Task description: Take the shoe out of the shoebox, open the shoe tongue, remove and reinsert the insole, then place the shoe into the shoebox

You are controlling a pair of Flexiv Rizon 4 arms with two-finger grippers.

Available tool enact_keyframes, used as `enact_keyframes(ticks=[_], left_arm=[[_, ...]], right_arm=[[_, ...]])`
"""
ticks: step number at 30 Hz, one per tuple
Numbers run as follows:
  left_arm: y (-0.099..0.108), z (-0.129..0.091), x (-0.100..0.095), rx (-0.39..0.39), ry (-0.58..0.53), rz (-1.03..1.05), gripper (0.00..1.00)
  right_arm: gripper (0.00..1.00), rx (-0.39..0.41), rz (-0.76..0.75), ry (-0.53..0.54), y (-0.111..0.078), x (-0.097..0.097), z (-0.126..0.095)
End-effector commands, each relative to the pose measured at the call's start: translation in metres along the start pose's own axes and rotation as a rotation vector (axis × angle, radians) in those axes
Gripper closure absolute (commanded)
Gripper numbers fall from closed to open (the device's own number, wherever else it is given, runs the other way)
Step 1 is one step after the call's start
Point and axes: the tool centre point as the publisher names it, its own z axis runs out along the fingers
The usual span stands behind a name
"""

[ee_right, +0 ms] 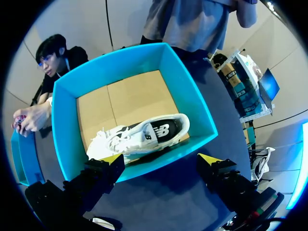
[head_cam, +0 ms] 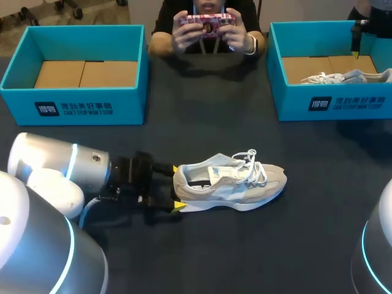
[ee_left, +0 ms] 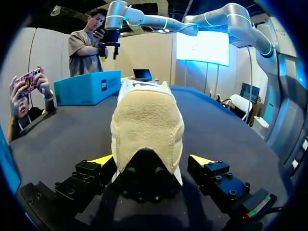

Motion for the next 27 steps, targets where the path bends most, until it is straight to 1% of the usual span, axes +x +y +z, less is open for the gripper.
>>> enact_keyframes(ticks=[1, 6, 12, 16, 20, 21, 22, 23, 24, 26, 27], left_arm=[[0.001, 0.018, 0.002, -0.012, -0.006, 0.007, 0.00], [-0.001, 0.025, 0.000, -0.013, -0.024, 0.015, 0.00], [0.002, 0.030, -0.009, -0.003, -0.046, 0.003, 0.00], [0.002, 0.034, -0.011, -0.012, -0.031, -0.001, 0.00], [0.000, 0.034, -0.013, -0.020, -0.020, 0.008, 0.01], [-0.001, 0.033, -0.014, -0.021, -0.019, 0.010, 0.08], [-0.002, 0.032, -0.015, -0.020, -0.018, 0.011, 0.23], [-0.002, 0.031, -0.016, -0.020, -0.017, 0.011, 0.33], [-0.003, 0.031, -0.016, -0.021, -0.014, 0.011, 0.52], [-0.003, 0.030, -0.017, -0.025, -0.009, 0.013, 0.64], [-0.004, 0.030, -0.017, -0.026, -0.008, 0.015, 0.78]], right_arm=[[0.00, -0.003, 0.001, 0.001, -0.001, 0.000, 0.000], [0.00, -0.003, 0.001, 0.001, -0.001, 0.000, 0.000], [0.00, -0.003, 0.001, 0.001, -0.001, 0.000, 0.000], [0.00, -0.003, 0.001, 0.001, -0.001, 0.000, 0.000], [0.00, -0.003, 0.001, 0.001, -0.001, 0.000, 0.000], [0.00, -0.003, 0.001, 0.001, -0.001, 0.000, 0.000], [0.00, -0.003, 0.001, 0.001, -0.001, 0.000, 0.000], [0.00, -0.003, 0.001, 0.001, -0.001, 0.000, 0.000], [0.00, -0.003, 0.001, 0.001, -0.001, 0.000, 0.000], [0.00, -0.003, 0.001, 0.001, -0.001, 0.000, 0.000], [0.00, -0.003, 0.001, 0.001, -0.001, 0.000, 0.000]])
